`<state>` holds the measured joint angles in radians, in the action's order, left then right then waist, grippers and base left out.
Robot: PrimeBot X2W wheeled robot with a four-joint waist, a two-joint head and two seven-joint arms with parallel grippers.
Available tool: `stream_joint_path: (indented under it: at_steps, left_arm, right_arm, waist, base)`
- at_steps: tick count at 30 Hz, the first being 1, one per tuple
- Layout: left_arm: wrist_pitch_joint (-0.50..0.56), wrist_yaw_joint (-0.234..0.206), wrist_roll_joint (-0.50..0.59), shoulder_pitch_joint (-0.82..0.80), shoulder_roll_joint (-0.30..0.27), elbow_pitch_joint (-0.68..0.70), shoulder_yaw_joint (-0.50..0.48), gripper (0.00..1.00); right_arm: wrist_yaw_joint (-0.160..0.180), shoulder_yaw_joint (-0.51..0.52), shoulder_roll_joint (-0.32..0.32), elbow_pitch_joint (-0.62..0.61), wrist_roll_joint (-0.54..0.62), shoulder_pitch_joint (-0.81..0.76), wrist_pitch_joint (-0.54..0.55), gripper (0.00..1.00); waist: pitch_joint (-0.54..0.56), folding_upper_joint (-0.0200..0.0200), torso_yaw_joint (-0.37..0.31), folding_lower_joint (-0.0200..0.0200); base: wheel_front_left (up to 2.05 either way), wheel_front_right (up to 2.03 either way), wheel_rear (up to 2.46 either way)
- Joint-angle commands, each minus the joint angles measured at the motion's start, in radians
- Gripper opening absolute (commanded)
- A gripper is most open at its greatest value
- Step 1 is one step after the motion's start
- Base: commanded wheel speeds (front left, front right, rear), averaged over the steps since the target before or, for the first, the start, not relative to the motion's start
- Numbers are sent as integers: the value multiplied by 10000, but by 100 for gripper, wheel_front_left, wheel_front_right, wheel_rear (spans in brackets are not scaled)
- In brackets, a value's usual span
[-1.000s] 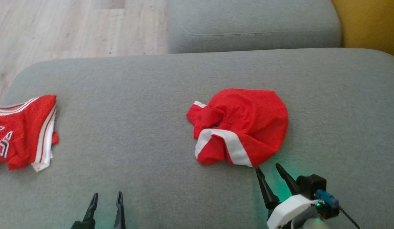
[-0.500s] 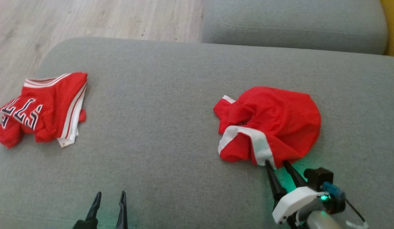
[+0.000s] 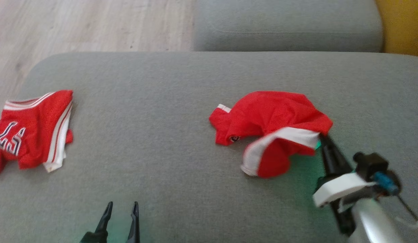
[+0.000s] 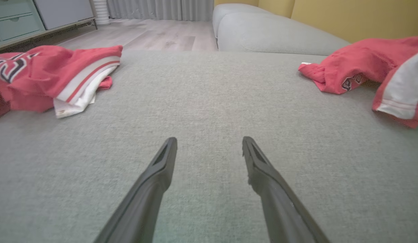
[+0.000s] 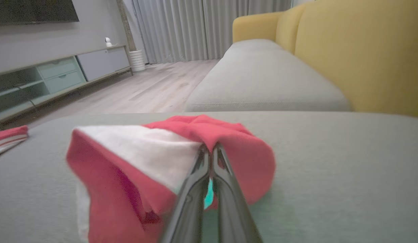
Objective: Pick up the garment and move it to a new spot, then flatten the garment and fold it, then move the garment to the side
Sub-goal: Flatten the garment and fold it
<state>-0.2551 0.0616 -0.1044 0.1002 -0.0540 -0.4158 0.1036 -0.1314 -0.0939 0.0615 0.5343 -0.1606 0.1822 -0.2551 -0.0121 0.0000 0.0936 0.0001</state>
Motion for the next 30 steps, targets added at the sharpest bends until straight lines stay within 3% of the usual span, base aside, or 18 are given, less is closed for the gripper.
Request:
stream_joint_path:
  at_steps: [1, 5, 6, 7, 12, 19, 30]
  left_arm:
    - [-66, -27, -45, -482, 31, 297, -174, 100]
    - [-66, -145, -337, -483, 34, 292, 176, 100]
    - [-66, -179, -387, -488, 35, 292, 234, 100]
    - [-66, -199, -421, -497, 35, 283, 290, 100]
    - [-66, -273, -542, -602, 36, 259, 506, 100]
    - [-66, -274, -528, -736, 36, 175, 603, 100]
    - [-66, -167, -417, -571, 37, 16, 481, 100]
  right_arm:
    - [7, -111, 356, -465, 300, 611, -67, 0]
    - [7, 117, 1371, -800, 1265, 1031, -67, 0]
    - [7, 290, 1502, -777, 1436, 1095, -67, 30]
    - [7, 552, 1562, -662, 1592, 1128, -66, 100]
    - [7, 1493, 977, -833, 1895, 968, -63, 100]
    - [7, 1786, 70, -933, 1488, -329, -65, 100]
    - [7, 296, -105, -323, 1328, -1873, -65, 100]
  waist:
    - [154, 0, -304, -1]
    - [164, 0, -837, -1]
    - [146, 0, -932, -1]
    - [126, 0, -1023, -1]
    - [-22, 0, -1329, -1]
    - [-114, 0, -1412, -1]
    - [-56, 0, -1136, -1]
  base:
    - [0, 0, 0]
    - [0, 0, 0]
    - [0, 0, 0]
    - [0, 0, 0]
    - [0, 0, 0]
    - [0, 0, 0]
    - [0, 0, 0]
